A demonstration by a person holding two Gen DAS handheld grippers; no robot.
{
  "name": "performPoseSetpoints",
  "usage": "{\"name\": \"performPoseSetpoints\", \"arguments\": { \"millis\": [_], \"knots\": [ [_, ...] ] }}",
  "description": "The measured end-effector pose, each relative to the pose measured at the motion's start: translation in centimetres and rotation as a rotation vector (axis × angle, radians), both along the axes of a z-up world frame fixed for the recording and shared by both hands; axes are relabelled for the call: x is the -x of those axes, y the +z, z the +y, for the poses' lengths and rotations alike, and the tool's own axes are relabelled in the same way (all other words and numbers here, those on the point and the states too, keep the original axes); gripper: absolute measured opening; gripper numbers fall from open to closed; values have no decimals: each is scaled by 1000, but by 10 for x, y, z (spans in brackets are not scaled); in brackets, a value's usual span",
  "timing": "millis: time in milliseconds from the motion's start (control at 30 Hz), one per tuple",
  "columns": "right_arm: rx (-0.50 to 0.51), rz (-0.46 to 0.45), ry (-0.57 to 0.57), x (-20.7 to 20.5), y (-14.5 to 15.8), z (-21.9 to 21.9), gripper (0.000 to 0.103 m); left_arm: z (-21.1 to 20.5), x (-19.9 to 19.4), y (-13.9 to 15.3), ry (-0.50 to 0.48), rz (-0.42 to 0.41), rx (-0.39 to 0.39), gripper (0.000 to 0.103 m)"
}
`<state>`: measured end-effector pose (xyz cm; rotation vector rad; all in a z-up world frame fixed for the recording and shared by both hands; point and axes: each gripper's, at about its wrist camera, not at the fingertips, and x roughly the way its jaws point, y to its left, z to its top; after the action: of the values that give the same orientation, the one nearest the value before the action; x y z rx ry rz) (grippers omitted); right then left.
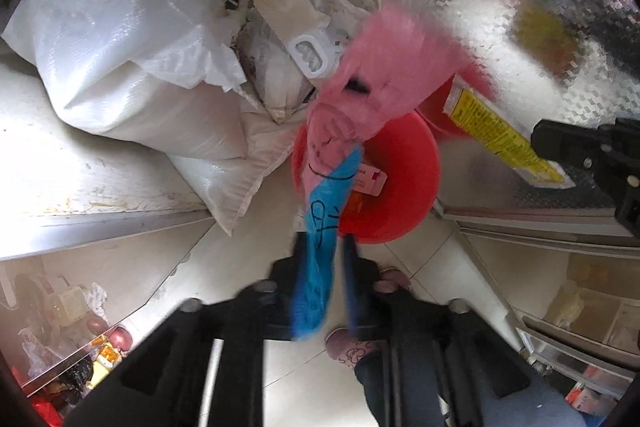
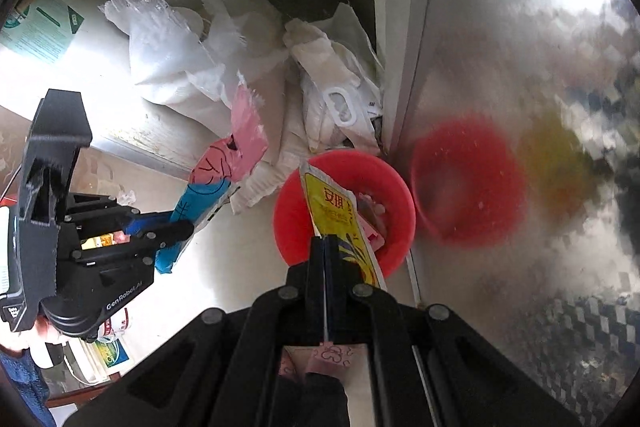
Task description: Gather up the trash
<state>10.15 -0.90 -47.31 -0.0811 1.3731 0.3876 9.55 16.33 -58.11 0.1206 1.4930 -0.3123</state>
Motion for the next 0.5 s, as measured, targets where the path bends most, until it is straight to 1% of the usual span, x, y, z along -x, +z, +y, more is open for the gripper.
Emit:
{"name": "performPoseSetpoints", "arguments": {
  "millis": [33, 67, 100, 133, 167, 200, 267, 400, 500],
  "knots": [
    [0, 1, -1, 0, 0, -1, 0, -1, 0, 1, -6, 1, 15, 32],
    [2, 0, -2, 0, -1, 0, 0, -2, 0, 4, -11, -1, 21, 50],
    [3, -1, -3, 0, 0, -1, 0, -3, 0, 4, -13, -6, 18, 61],
    [1, -1, -5, -1, 0, -1, 0, -4, 1, 6, -18, -16, 9, 76],
    [1, -1, -6, -3, -3, 0, 0, -4, 2, 7, -27, -29, 1, 79],
    [1, -2, -6, -3, -2, 0, 0, -4, 3, 10, -32, -38, -7, 80],
    [-4, 0, -7, -3, -1, 1, 0, -2, 3, 14, -26, -45, -15, 84],
    [-8, 4, -1, -3, 1, 7, 0, 7, 5, 23, -8, -43, -15, 85],
    [-10, 4, 18, -4, -1, 13, 0, 18, 9, 31, 17, -51, -20, 88]
  ]
}}
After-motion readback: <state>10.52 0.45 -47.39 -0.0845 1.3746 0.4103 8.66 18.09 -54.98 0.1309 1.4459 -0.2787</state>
